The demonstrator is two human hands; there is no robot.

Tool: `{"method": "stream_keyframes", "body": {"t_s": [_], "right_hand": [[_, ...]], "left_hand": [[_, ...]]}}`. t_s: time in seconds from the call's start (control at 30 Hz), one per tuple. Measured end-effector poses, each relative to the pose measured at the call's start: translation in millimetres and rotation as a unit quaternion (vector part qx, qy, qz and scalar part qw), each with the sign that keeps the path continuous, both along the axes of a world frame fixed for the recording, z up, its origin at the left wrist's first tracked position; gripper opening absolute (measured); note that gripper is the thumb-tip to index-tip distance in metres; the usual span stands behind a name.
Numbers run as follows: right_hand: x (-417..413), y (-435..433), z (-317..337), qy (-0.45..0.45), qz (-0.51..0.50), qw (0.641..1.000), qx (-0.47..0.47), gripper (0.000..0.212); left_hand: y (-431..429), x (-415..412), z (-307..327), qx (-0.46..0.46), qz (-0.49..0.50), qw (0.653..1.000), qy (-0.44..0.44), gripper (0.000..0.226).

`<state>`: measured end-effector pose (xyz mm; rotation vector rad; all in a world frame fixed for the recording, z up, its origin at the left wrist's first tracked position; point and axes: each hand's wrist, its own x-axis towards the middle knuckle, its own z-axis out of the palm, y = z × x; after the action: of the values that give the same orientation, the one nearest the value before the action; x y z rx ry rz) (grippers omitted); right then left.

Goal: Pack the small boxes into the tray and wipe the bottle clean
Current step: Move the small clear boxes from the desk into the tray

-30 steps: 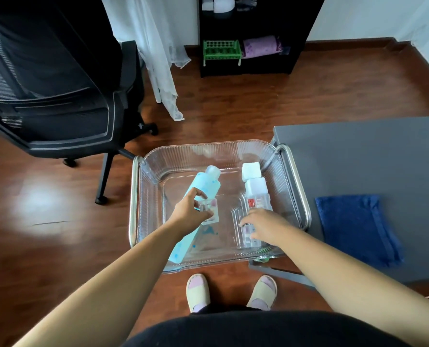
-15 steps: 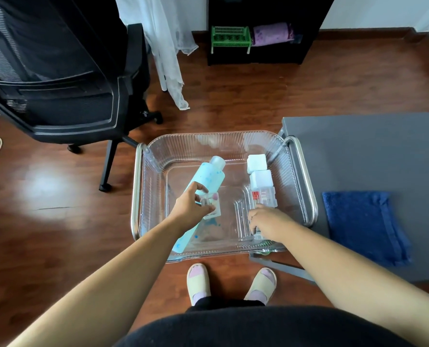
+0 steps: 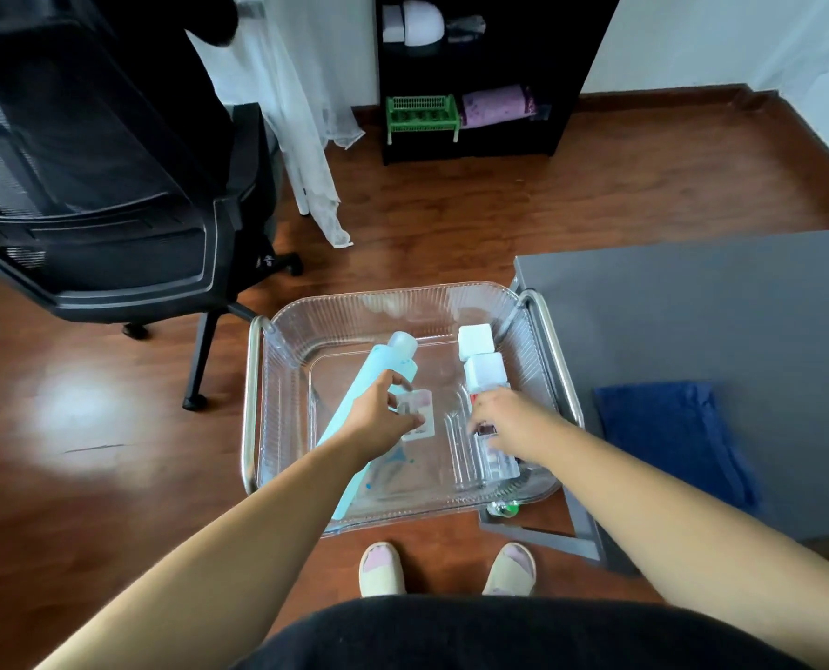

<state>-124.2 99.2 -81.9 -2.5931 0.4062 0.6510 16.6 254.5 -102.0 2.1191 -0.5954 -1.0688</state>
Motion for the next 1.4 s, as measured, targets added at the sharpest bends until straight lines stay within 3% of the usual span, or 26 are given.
{"method": "stream_keyframes", "body": {"t_s": [0.2,0.33,0.5,0.7,0.83,0.93,1.03,1.27,1.4], "right_hand": [[-2,-23,56,-0.149,-0.067,0.986,-0.030,0.026],[-26,-52,70,-0.253,-0.202,0.946,-0.029,0.024],[-60,-65,50,-0.234,-0.369,0.894,0.098,0.024],[-69,-67,27,-0.212,-0.377,0.888,0.156,0.016],[-67,-72,25,-0.218,-0.373,0.880,0.196,0.014],[-66,-72,24,-0.225,-0.364,0.879,0.212,0.014],[-66,-72,24,-0.225,-0.369,0.874,0.220,0.015],[-67,-71,24,-0.220,-0.367,0.874,0.230,0.014],[-67,-71,24,-0.222,-0.366,0.873,0.235,0.014]], "left_hand": [[-27,-8,7,-0.016,-0.013,1.000,-0.006,0.037],[-43,-22,-1,0.012,-0.043,0.998,-0.033,0.042],[-58,-46,-25,0.073,-0.073,0.995,-0.009,0.043],[-65,-76,-54,0.130,-0.080,0.987,0.042,0.052],[-69,-82,-60,0.127,-0.022,0.989,0.072,0.043],[-69,-83,-62,0.143,-0.020,0.988,0.052,0.050],[-66,-85,-65,0.164,-0.009,0.984,0.065,0.040],[-72,-90,-72,0.137,0.024,0.986,0.095,0.030],[-75,-92,-73,0.137,0.010,0.987,0.087,0.036]]}}
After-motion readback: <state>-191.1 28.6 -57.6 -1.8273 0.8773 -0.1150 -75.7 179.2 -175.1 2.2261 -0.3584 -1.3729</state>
